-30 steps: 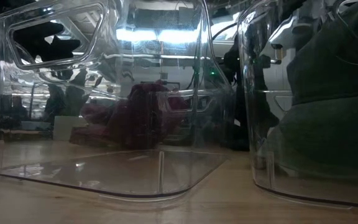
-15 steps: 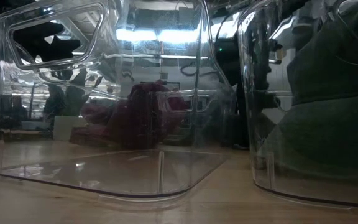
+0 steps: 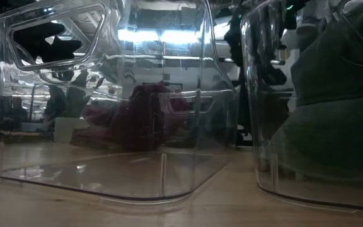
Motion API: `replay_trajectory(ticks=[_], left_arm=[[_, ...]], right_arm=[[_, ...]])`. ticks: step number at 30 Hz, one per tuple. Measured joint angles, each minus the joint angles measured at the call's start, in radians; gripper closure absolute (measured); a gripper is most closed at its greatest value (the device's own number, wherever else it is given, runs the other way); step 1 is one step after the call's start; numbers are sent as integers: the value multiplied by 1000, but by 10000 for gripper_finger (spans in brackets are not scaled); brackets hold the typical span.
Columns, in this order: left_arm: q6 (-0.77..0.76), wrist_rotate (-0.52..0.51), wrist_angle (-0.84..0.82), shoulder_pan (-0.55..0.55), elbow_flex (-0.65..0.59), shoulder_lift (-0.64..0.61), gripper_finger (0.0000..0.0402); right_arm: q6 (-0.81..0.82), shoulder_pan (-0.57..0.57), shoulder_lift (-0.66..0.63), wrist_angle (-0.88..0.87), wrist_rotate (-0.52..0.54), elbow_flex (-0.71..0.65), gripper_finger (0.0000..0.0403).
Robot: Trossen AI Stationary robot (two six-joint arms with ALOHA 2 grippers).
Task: Pick & Place hat
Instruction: Put the bottom black cap into the right transparent bin
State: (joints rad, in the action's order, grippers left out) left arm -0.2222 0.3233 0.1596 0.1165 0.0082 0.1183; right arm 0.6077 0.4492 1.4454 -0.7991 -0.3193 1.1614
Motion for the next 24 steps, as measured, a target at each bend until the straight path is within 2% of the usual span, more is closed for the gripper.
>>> replay_trajectory(ticks=[8,24], left_arm=[[0,0,0,0,0,0,217],[0,0,0,0,0,0,217]], right_arm=[[74,0,-124,87,-36,0,362],[62,-12,-315,296,-129,1,362]])
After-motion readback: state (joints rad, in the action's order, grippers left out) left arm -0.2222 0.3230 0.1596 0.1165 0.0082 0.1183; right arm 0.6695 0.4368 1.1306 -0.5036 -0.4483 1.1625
